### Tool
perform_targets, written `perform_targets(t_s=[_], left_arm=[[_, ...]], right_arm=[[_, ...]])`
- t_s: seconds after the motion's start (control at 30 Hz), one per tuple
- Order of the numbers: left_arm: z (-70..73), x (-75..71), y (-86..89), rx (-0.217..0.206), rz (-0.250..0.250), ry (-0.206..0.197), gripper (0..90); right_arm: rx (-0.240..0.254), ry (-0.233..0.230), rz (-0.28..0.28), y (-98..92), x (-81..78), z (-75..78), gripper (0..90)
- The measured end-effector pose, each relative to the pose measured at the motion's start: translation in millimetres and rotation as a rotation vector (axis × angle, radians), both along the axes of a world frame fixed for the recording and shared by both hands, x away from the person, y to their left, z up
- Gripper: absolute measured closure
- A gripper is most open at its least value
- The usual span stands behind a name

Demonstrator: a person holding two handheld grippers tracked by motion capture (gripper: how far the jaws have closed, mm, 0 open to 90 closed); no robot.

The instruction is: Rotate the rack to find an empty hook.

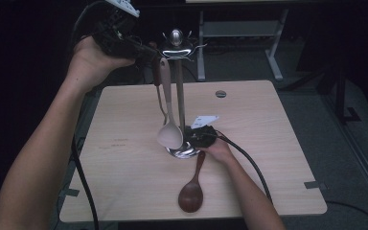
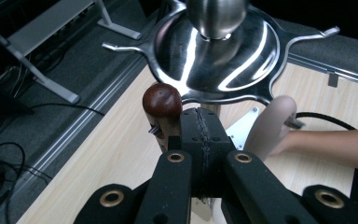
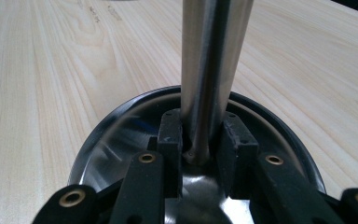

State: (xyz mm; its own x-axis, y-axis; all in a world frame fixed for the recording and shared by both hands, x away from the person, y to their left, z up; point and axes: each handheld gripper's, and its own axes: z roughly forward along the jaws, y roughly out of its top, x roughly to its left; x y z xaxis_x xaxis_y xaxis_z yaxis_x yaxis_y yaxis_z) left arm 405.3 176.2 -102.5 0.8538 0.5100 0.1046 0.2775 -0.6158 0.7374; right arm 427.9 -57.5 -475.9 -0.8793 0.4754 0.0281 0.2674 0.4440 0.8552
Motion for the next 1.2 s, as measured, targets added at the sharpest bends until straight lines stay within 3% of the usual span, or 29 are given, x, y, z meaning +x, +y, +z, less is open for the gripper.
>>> perform_targets(t_s=[0.4,1.0,1.2], left_arm=[[-1.5,13.4,0.7,-0.028,0.016,0.004,90.0],[-4.7,30.2,1.1,-0.028,0.057,-0.008,90.0],[-1.5,22.5,2.3,-0.032,0.047,-0.015,90.0]], right_arm=[[-0.001,-0.003,0.007,-0.4,0.5,0.0,72.7],[-0.001,-0.003,0.008,-0.4,0.4,0.0,72.6],[-0.002,-0.004,0.009,-0.4,0.4,0.0,72.6]])
